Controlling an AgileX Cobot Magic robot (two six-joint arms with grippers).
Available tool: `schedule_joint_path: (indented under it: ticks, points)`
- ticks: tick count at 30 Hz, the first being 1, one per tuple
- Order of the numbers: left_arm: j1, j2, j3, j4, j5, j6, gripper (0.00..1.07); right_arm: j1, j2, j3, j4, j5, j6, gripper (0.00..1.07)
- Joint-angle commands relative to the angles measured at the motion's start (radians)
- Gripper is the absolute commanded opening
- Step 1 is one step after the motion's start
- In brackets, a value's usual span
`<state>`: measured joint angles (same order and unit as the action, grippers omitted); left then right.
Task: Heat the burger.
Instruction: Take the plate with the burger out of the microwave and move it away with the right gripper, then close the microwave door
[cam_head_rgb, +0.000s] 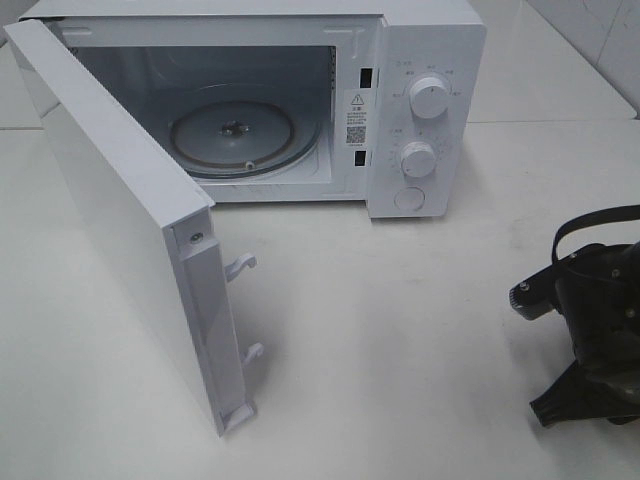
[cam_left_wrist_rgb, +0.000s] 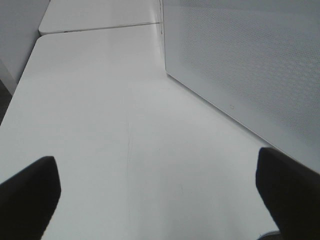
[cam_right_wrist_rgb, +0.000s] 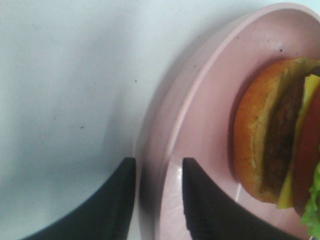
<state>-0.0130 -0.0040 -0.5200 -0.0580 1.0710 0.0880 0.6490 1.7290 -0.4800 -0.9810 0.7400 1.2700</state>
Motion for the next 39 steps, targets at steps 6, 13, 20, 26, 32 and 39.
schedule_joint_path:
  ticks: [6,13,20,26,32,39]
  points:
    - [0.004,-0.018,0.003,0.001,-0.003,-0.001,1.0,-0.006,-0.118,-0.003,0.073,0.008,-0.104,0.38]
    - [0.004,-0.018,0.003,0.001,-0.003,-0.001,1.0,-0.006,-0.299,-0.003,0.241,0.005,-0.314,0.38]
    - [0.004,-0.018,0.003,0.001,-0.003,-0.001,1.0,-0.006,-0.461,-0.005,0.386,-0.056,-0.518,0.38]
    - [0.004,-0.018,0.003,0.001,-0.003,-0.001,1.0,-0.006,-0.563,-0.049,0.561,-0.077,-0.754,0.47]
    - [0.004,-0.018,0.003,0.001,-0.003,-0.001,1.0,-0.006,-0.62,-0.128,0.775,-0.046,-1.013,0.78]
    - [0.004,-0.018,0.003,0.001,-0.003,-0.001,1.0,-0.006,-0.644,-0.195,0.868,0.05,-1.075,0.87]
